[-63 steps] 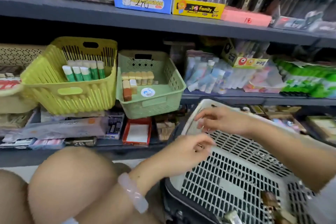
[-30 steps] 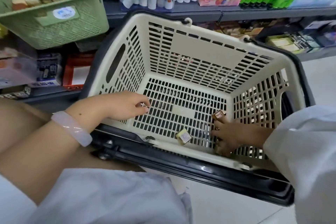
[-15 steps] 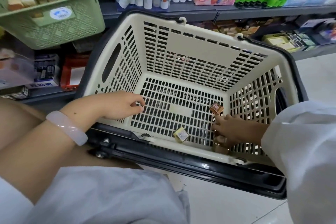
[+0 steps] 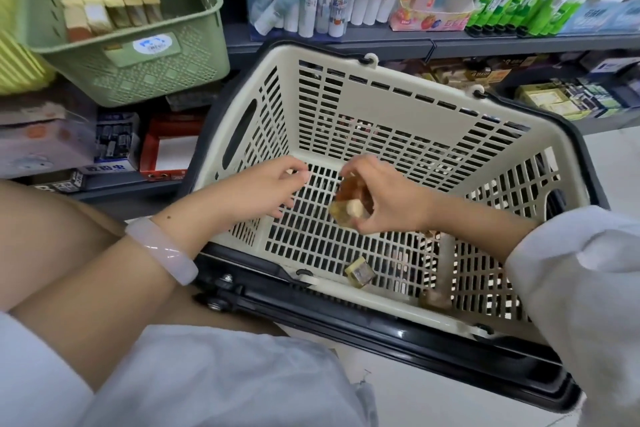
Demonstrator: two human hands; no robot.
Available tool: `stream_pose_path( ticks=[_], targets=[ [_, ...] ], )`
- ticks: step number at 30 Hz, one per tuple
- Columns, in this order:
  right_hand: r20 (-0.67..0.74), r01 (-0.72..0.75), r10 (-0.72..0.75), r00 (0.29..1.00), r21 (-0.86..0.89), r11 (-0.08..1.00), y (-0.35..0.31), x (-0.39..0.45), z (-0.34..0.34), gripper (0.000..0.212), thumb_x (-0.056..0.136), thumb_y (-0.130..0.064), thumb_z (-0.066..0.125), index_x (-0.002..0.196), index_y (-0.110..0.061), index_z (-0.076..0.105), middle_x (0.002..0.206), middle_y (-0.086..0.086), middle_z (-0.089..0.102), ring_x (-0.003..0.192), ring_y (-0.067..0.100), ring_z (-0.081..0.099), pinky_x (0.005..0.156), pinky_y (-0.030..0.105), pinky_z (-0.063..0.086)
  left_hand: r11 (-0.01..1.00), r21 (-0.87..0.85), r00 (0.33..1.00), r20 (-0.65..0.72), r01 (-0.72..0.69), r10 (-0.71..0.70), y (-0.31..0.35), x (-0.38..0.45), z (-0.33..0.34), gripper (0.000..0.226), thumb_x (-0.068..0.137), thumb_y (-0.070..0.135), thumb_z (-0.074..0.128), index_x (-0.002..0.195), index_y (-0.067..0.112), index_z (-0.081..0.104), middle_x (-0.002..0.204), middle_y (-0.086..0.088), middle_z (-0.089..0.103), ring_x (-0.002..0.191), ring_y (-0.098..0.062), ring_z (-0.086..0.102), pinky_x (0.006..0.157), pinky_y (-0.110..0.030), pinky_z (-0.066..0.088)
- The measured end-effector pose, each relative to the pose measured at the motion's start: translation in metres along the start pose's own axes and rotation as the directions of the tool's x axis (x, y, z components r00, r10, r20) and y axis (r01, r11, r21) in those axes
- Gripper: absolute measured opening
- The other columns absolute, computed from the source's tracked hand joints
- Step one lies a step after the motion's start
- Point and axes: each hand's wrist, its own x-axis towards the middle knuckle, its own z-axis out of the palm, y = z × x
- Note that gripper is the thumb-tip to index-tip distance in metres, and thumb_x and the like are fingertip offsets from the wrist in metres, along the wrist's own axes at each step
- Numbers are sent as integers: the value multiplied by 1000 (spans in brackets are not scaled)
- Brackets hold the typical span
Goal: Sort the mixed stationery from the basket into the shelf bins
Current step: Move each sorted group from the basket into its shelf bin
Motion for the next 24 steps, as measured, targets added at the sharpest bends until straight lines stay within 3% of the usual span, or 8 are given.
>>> stream_pose_path(
  ticks=[2,4,8,12,15,18,20,24],
  targets=[
    [-104,115,-102,989,127,985,-34,19,-18,79,64,-30,77,127,-8,36,117,0,36,109,12,38,98,23,34,934,-351,997,16,71,-70,8,-5,-1,35,97,42,36,125,25,48,110,2,61,97,-15,63,79,-37,56],
    [-151,198,-170,974,197,960,-62,32,-29,82,65,-29,78,130,-10,33,120,-1,35,114,13,38,101,25,35,760,-642,995,60,100,-80,15,-13,-6,32,95,42,41,112,22,58,100,-4,70,89,-19,69,65,-40,58],
    [-209,288,-231,950,309,906,-95,47,-41,92,67,-29,81,139,-18,25,129,-4,31,123,9,37,105,20,34,455,-890,981,-121,-38,-155,22,-27,-28,28,91,35,52,76,19,69,66,-2,70,54,-13,66,44,-25,50],
    [-283,315,-176,943,581,750,-113,63,-50,57,86,-12,62,133,-24,32,127,1,43,117,9,47,97,19,44,457,-882,978,-180,-114,-104,20,-41,-52,36,91,38,51,74,17,73,63,-3,67,50,-18,62,46,-26,50],
    [-348,317,-103,932,640,700,-122,78,-57,37,90,-5,55,123,-19,47,116,3,57,107,7,54,92,17,46,479,-867,972,-212,-139,-101,14,-49,-69,40,91,36,51,65,19,76,67,-8,68,51,-21,61,49,-28,51],
    [-346,313,-87,934,677,666,-132,94,-58,29,89,-4,56,113,-22,55,108,12,65,97,10,60,92,23,49,486,-858,968,-236,-166,-86,10,-57,-83,34,91,36,50,81,13,73,71,-13,67,50,-23,61,47,-28,51],
    [-329,291,-34,944,775,561,-139,104,-59,23,90,-6,55,107,-21,56,100,24,66,87,13,63,84,24,53,507,-843,962,-257,-178,-89,7,-61,-93,31,91,37,51,91,11,69,73,-14,68,50,-23,61,46,-28,50],
    [-343,254,106,933,840,480,-151,131,-65,1,90,-16,57,89,-15,57,61,-8,64,63,1,62,64,17,53,583,-790,951,-296,-190,-91,1,-67,-120,31,90,39,51,94,13,68,76,-12,70,53,-21,64,46,-27,50]
  ],
)
